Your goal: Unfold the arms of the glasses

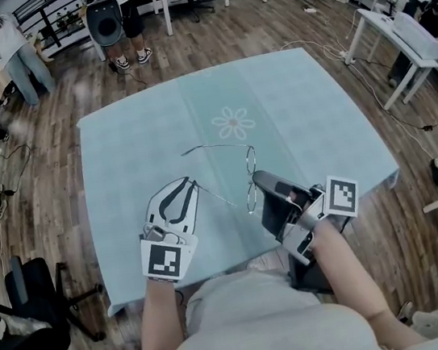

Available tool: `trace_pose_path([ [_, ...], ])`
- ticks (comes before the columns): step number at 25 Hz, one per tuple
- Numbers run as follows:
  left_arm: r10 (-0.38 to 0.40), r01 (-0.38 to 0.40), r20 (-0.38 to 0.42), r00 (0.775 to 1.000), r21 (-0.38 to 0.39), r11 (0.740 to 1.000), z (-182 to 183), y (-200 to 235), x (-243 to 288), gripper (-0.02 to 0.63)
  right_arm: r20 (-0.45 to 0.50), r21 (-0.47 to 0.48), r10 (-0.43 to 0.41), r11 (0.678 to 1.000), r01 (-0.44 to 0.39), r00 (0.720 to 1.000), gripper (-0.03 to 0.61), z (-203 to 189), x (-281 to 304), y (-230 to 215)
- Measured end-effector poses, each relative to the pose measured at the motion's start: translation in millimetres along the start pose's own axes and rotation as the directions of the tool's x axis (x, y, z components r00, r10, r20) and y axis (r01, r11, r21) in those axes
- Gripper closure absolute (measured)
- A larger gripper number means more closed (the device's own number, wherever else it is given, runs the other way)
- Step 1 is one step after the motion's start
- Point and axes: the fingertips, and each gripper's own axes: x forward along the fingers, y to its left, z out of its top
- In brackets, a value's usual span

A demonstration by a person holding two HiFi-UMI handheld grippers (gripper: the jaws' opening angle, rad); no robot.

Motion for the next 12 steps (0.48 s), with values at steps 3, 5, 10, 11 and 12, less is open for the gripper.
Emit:
trace_pose_path([
  [3, 0.001, -0.001, 0.007, 1.000, 0.012, 1.000, 4, 0, -5, 0.571, 0.009, -0.009, 0.002, 1.000, -0.001, 1.000, 0.566, 3, 0, 1],
  [5, 0.002, -0.002, 0.005, 1.000, 0.018, 1.000, 6, 0, -9, 0.571, 0.012, -0.020, 0.003, 1.000, -0.003, 1.000, 0.566, 4, 0, 3],
  [10, 0.014, -0.014, -0.002, 1.000, 0.014, 1.000, 3, 0, -20, 0.571, 0.025, -0.025, -0.002, 1.000, 0.003, 1.000, 0.566, 5, 1, 1],
  [11, 0.015, -0.015, -0.005, 1.000, 0.013, 1.000, 2, -1, -22, 0.571, 0.028, -0.025, -0.004, 1.000, 0.005, 1.000, 0.566, 5, 1, 0],
  [12, 0.016, -0.015, -0.008, 1.000, 0.013, 1.000, 0, -2, -23, 0.571, 0.030, -0.025, -0.006, 1.000, 0.007, 1.000, 0.566, 5, 1, -1],
])
